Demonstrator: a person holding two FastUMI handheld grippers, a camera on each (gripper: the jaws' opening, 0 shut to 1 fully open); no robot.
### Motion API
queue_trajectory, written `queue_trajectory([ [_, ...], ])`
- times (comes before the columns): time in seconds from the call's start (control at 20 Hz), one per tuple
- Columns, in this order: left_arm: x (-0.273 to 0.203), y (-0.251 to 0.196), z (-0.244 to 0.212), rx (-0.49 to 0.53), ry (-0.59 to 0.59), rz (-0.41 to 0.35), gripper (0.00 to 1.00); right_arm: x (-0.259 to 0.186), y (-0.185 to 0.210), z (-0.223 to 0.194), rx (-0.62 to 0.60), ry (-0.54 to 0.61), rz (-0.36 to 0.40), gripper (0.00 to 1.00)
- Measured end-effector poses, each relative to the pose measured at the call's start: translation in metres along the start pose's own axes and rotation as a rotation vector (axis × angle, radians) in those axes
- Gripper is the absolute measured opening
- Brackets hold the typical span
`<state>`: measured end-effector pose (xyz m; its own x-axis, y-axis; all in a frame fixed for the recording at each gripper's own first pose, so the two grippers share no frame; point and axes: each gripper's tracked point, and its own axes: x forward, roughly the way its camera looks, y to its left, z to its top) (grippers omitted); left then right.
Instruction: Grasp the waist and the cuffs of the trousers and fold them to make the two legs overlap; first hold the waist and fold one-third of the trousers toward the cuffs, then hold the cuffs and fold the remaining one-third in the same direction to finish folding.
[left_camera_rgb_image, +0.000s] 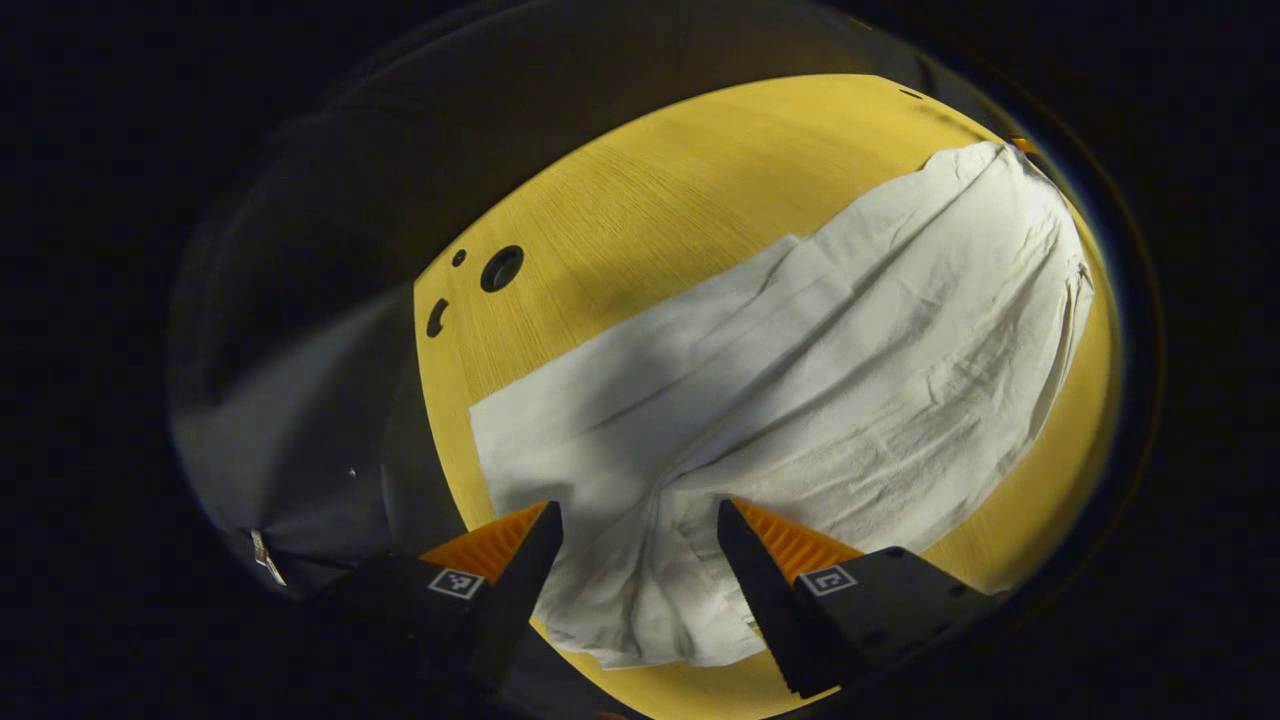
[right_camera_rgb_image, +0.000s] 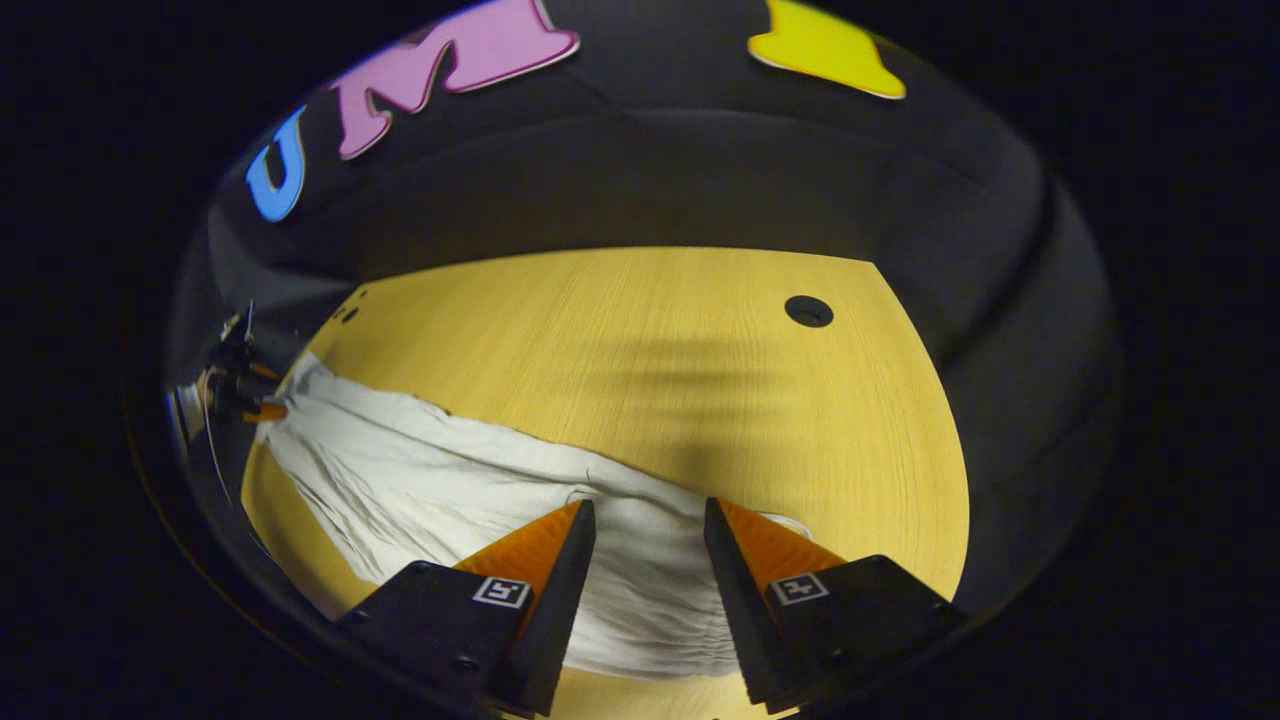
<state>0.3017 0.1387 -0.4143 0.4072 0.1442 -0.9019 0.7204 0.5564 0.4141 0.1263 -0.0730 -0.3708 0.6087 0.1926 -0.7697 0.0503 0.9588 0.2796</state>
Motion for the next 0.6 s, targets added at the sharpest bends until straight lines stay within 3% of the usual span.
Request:
queue_trajectory([
  [0.1, -0.012, -0.001, -0.002, -0.044, -0.04, 0.002, 0.99, -0.013, -0.008, -0.002, 0.176, -0.038, -0.04, 0.74],
  [0.15, -0.018, -0.001, -0.004, -0.069, -0.061, 0.005, 0.99, -0.021, -0.014, -0.008, 0.264, -0.046, -0.071, 0.67],
  [0.2, -0.025, -0.001, -0.007, -0.092, -0.088, 0.011, 0.99, -0.034, -0.019, -0.017, 0.343, -0.072, -0.099, 0.76],
  [0.25, -0.032, -0.003, -0.01, -0.116, -0.109, 0.014, 0.99, -0.043, -0.021, -0.022, 0.403, -0.1, -0.118, 0.76],
  [0.45, -0.052, -0.024, -0.024, -0.269, -0.211, -0.062, 0.99, -0.075, -0.04, -0.067, 0.53, -0.128, -0.261, 0.76],
  [0.6, -0.059, -0.025, -0.036, -0.397, -0.255, -0.072, 0.99, -0.071, -0.036, -0.104, 0.62, -0.095, -0.277, 0.76],
])
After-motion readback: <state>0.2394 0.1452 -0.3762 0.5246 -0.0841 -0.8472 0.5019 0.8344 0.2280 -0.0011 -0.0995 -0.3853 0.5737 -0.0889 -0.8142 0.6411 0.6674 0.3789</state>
